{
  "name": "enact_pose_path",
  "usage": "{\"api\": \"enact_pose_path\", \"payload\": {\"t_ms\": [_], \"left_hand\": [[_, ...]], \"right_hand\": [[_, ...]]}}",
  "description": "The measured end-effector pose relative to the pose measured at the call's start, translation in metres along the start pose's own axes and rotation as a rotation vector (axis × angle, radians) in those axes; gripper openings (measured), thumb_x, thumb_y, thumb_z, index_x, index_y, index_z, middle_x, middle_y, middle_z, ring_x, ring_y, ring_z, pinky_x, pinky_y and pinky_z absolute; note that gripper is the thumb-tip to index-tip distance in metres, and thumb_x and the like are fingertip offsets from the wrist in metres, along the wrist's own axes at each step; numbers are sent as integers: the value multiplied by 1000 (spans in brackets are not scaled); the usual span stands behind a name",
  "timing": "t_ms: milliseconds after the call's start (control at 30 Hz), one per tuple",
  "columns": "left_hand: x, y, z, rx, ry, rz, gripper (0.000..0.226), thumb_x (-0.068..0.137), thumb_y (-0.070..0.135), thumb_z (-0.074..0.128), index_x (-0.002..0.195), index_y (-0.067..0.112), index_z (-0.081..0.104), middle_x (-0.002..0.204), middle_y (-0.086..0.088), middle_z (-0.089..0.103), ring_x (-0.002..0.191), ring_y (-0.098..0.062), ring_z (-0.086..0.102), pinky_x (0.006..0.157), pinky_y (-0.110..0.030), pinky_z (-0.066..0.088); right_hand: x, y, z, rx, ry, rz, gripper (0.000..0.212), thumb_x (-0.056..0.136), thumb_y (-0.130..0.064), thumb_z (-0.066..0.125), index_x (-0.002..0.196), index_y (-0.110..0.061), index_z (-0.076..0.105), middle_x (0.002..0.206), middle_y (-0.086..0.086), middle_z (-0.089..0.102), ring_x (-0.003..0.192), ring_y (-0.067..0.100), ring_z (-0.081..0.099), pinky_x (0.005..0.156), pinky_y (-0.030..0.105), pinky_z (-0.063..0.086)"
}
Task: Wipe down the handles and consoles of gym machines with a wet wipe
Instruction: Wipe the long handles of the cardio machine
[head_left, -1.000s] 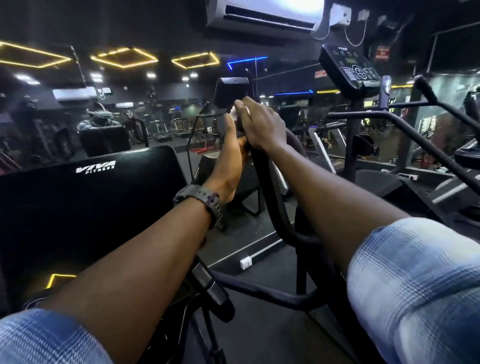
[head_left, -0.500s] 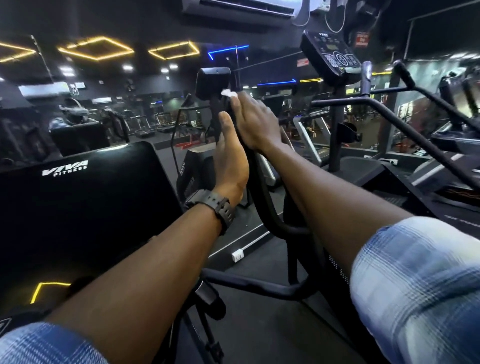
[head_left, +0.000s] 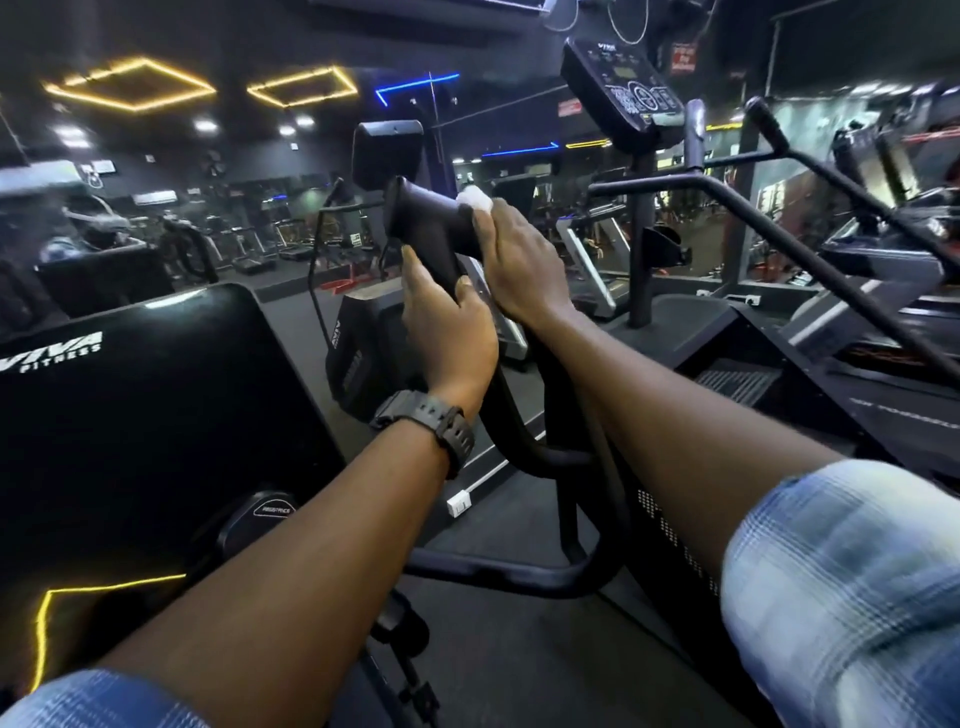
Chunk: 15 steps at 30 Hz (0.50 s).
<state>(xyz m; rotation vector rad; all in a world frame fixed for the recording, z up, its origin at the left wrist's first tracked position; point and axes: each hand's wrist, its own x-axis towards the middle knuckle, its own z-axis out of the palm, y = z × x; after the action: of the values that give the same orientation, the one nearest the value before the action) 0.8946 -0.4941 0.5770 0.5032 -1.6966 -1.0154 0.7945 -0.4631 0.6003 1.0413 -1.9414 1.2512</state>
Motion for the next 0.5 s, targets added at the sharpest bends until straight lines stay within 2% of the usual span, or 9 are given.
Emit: {"api": "enact_pose_path", "payload": {"t_ms": [67,133,200,233,267,333,400,467,500], "left_hand": [[-2,0,2,40,-25,3,71,98,5,49,160,12,15,165,-7,26,151,-20,27,122,-23,14],[-5,4,1,53,-32,4,72,98,0,47,160,9,11,168,-6,18,153,-18,20,111,-11,8],[-6,8,-2,55,-30,1,72,99,0,47,160,9,10,168,-6,17,152,-18,21,110,-11,11],[-5,9,-3,62,-33,-1,73,99,1,48,160,10,10,167,-6,18,151,-18,23,112,-14,13],[-4,9,-5,64,-32,-3,73,98,2,49,160,11,12,166,-6,22,150,-19,26,115,-18,16],[2,7,-8,34,-16,3,71,94,3,55,158,11,25,159,-9,37,144,-22,38,120,-29,26],[10,3,-11,17,0,20,67,88,3,60,151,11,39,144,-10,54,133,-23,51,113,-34,39],[11,0,-16,69,-24,77,65,87,5,63,149,10,42,142,-10,53,131,-23,52,110,-26,38],[10,-2,-18,126,-40,138,66,89,6,64,150,7,40,147,-12,47,135,-24,47,111,-18,31]], "right_hand": [[-32,24,4,26,36,69,41,105,-41,27,134,-17,45,127,5,58,109,28,58,74,31,40],[-70,42,7,-2,28,211,43,105,-42,27,141,-20,36,135,9,53,110,35,59,79,38,43],[-77,42,11,-49,24,316,46,105,-43,26,139,-15,36,129,15,54,107,40,59,81,47,47],[-65,37,12,-59,43,332,47,105,-43,27,139,-11,37,128,17,54,108,40,58,83,47,46],[-48,29,15,-65,66,295,49,105,-41,28,139,-8,39,128,19,54,110,39,57,85,46,44],[-11,9,19,-77,84,92,54,102,-40,24,137,-3,45,126,19,57,112,36,56,90,45,45],[9,-4,20,-90,42,-129,53,101,-37,25,137,-6,48,127,14,59,116,32,56,96,46,45],[1,10,19,-132,5,-235,51,102,-33,31,147,-9,39,139,11,52,125,28,51,102,44,43],[-13,22,16,-154,-8,-205,53,102,-32,32,151,-11,32,146,10,46,131,28,47,104,44,42]]}}
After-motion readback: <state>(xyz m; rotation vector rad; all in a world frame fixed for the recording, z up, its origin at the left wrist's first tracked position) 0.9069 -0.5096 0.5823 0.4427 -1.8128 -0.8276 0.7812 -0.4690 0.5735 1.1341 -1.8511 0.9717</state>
